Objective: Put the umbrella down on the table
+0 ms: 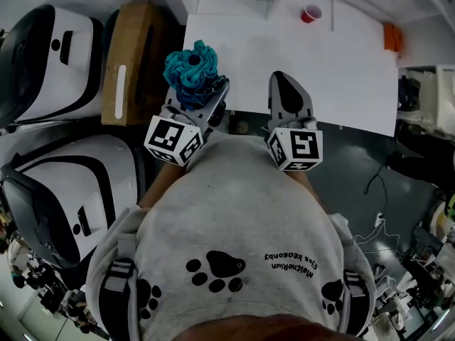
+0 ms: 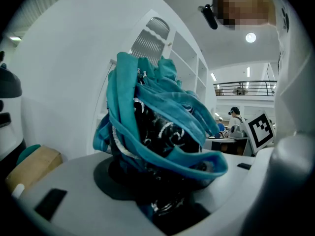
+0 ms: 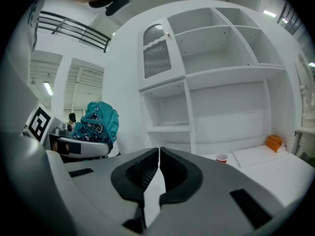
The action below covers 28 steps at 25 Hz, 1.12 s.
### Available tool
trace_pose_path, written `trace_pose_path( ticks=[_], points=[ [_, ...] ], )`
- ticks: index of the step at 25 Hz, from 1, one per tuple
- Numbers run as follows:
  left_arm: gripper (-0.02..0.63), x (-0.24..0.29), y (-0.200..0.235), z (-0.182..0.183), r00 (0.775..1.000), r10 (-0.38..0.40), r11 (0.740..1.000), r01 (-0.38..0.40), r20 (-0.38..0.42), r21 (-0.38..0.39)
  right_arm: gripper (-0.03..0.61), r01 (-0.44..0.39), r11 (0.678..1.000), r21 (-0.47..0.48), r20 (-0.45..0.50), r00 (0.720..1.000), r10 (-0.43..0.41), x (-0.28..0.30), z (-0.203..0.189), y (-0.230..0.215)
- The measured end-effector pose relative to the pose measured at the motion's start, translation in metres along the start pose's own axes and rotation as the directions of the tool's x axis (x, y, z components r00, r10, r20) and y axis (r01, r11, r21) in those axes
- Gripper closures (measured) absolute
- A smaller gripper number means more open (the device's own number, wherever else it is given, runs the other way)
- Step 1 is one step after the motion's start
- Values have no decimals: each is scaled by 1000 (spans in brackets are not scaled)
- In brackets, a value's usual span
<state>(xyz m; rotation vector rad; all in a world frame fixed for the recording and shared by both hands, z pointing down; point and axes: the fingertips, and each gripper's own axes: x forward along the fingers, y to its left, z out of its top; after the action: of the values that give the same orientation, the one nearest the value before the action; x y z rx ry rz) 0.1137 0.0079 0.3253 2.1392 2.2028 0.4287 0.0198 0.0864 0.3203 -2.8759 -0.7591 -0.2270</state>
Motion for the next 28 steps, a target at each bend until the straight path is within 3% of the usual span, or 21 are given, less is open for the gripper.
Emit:
trace_pose_path(
  ticks=[14, 28],
  points=[
    [367, 42, 32, -16, 985, -92, 996, 92, -146, -1, 545, 65, 998, 19, -61, 996, -63, 32, -11, -14],
    [367, 87, 41, -54, 948, -177, 984, 175, -263, -32, 545, 135, 990, 51, -119, 985, -128, 44, -27, -44]
  ],
)
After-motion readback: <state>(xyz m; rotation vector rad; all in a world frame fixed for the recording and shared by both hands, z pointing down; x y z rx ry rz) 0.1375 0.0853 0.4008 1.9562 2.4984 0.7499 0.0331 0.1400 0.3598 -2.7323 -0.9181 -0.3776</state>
